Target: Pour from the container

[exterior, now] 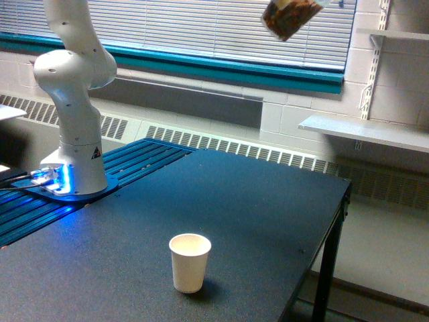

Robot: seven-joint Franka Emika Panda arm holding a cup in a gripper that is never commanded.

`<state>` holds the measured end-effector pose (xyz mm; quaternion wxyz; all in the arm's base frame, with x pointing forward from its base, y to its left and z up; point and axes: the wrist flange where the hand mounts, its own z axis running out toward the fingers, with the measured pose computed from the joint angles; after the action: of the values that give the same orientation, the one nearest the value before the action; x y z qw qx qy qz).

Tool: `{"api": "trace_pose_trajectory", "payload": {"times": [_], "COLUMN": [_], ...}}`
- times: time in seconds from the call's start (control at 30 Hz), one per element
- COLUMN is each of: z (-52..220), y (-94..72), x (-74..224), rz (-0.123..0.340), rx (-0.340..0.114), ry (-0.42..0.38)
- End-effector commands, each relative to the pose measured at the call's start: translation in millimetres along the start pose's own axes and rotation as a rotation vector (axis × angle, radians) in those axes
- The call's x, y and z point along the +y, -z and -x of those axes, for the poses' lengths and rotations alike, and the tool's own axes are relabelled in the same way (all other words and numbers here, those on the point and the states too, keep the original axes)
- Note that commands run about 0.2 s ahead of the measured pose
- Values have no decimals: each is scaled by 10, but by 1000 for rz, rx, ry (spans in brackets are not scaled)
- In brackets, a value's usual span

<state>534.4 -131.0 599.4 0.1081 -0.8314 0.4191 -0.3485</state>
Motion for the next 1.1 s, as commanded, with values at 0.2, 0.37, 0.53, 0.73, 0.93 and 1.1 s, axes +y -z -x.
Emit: {"api": "trace_pose_trajectory", "payload": {"times": [0.2, 0.37, 0.53, 0.73, 0.93, 1.1], "z": [-9, 97, 210, 380, 537, 674], "y": [-108, -214, -318, -435, -527, -599], "x": [700, 1027, 1322, 1659, 1956, 2173], "rz": [73, 118, 153, 195, 244, 288], "rx": [24, 1, -25, -32, -37, -54], "ry": [2, 4, 2, 0, 22, 32]}}
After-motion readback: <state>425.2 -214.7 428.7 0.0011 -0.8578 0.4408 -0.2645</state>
